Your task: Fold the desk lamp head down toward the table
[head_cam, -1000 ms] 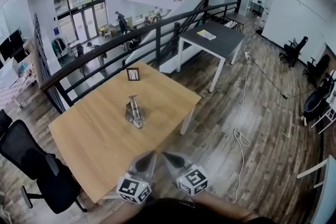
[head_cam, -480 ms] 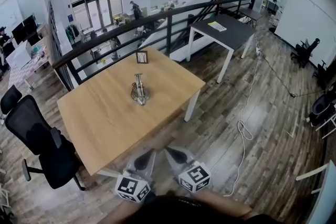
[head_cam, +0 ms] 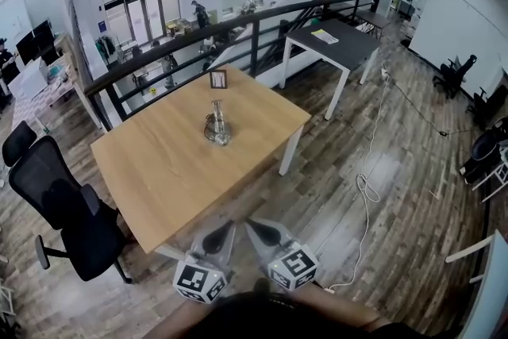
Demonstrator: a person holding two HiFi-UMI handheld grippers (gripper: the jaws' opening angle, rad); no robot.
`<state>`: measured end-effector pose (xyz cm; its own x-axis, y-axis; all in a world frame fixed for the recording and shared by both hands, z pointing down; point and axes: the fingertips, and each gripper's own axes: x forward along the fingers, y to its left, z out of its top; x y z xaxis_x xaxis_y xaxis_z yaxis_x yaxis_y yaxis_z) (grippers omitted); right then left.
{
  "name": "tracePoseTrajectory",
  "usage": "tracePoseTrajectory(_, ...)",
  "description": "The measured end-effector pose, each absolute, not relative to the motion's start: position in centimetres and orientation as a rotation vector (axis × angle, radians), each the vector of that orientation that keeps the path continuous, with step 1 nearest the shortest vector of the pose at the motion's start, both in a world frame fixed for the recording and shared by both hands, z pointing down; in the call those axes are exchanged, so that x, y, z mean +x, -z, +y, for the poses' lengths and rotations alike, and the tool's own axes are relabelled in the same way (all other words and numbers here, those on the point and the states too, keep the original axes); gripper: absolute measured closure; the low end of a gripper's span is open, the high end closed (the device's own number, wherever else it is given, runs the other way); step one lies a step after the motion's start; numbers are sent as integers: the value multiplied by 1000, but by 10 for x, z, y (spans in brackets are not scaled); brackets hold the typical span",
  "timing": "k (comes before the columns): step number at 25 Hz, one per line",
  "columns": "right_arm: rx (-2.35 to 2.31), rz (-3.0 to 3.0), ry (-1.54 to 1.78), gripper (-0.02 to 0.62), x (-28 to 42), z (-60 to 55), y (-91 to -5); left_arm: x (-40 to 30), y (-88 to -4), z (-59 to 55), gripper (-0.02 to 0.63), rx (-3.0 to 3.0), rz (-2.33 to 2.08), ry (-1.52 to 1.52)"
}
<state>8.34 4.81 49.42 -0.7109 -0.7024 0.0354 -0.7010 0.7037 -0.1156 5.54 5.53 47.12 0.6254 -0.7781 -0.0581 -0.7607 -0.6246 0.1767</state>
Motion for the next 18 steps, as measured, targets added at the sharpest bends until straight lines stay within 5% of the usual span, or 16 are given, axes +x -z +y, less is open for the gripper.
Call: tracePoseTrajectory(18, -1283, 2834, 168, 594, -1, 127, -492, -31, -474, 132, 604, 2747, -1207, 180)
